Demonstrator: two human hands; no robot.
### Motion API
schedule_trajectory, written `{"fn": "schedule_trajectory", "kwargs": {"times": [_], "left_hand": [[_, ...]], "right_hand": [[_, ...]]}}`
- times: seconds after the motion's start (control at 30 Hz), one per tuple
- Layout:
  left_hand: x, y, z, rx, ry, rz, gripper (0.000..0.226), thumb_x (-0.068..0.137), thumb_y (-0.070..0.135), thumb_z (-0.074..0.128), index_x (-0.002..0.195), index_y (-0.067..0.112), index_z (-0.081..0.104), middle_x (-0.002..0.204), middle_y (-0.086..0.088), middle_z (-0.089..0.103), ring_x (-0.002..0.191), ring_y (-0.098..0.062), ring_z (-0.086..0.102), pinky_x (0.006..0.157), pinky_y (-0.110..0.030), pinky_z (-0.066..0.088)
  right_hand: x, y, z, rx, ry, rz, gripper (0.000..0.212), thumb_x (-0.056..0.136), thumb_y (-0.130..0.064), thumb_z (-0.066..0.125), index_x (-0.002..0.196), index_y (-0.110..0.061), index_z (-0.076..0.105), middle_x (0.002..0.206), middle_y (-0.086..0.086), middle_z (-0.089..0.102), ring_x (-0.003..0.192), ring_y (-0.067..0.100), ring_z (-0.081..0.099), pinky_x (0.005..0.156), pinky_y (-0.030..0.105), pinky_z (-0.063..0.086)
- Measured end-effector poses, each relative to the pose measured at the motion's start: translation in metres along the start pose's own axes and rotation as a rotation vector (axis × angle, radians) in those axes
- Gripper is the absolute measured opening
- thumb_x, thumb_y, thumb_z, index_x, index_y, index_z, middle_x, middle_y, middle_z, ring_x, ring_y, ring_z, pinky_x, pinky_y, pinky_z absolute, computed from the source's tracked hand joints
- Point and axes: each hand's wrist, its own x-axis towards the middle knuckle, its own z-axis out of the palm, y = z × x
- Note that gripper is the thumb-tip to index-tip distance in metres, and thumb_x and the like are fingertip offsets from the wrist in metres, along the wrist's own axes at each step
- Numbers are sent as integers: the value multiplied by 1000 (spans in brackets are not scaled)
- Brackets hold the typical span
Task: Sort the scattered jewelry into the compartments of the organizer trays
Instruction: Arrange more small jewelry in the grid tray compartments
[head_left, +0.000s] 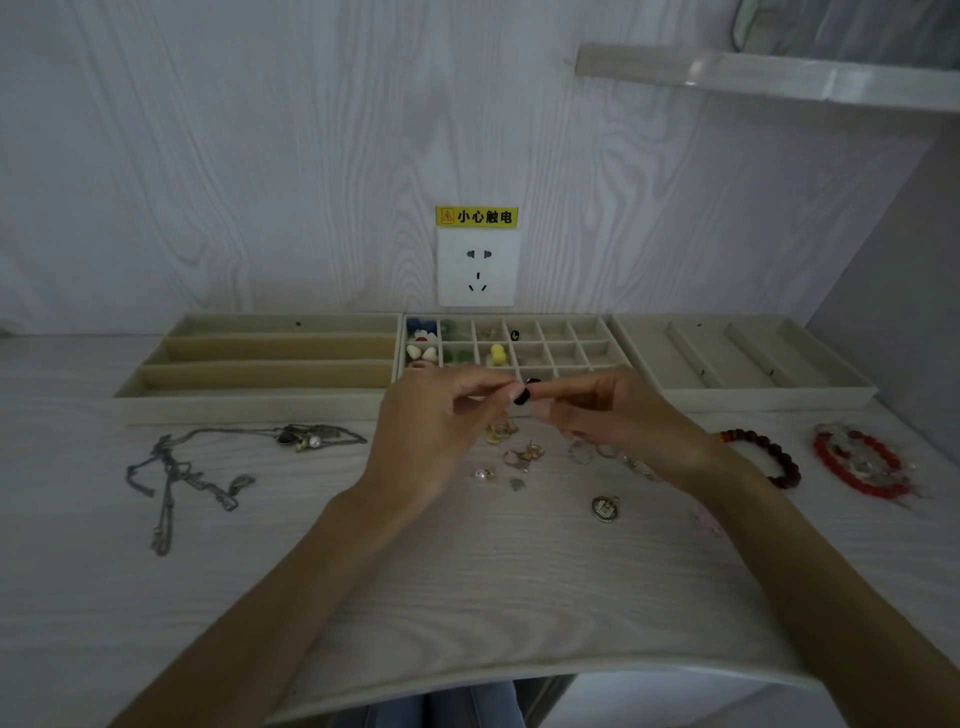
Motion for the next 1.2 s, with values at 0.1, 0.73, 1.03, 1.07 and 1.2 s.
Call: {"fn": "schedule_trajectory", "kwargs": {"times": [0.1, 0.73, 1.03, 1.07, 1.2], "left_hand": [[-1, 0, -1, 205, 19, 80, 17, 89, 32, 61, 101, 29, 73, 84, 17, 72, 72, 3, 64, 65, -23, 53], [10, -15, -30, 612, 0, -172, 18, 90, 38, 58, 104, 36, 70, 101, 13, 62, 87, -8, 57, 61, -22, 35], [11, -16, -32, 609, -8, -207, 22, 88, 44, 59, 102, 32, 72, 96, 12, 65, 83, -8, 58, 62, -23, 39], [11, -17, -32, 607, -10, -207, 22, 88, 44, 59, 102, 32, 72, 96, 12, 66, 83, -8, 59, 62, -23, 41], [11, -17, -32, 599, -5, -215, 21, 88, 44, 60, 100, 32, 72, 96, 12, 67, 84, -8, 60, 63, -23, 42]], "right_hand": [[7, -9, 1, -228, 39, -49, 20, 86, -21, 65, 104, -18, 72, 52, -13, 61, 40, -4, 48, 42, 6, 33], [55, -25, -43, -1093, 79, -84, 17, 85, -36, 66, 97, -28, 73, 74, -13, 57, 68, 4, 52, 59, 22, 38], [71, -26, -19, -1408, -13, -123, 17, 88, -32, 62, 101, -26, 71, 104, -1, 66, 91, 18, 61, 67, 25, 34], [73, -25, -18, -1414, -18, -120, 17, 88, -32, 62, 102, -26, 71, 104, -1, 66, 92, 18, 61, 67, 25, 34], [74, -21, -17, -1417, -26, -111, 21, 88, -36, 62, 105, -27, 70, 104, -1, 65, 90, 18, 61, 66, 25, 34]]}}
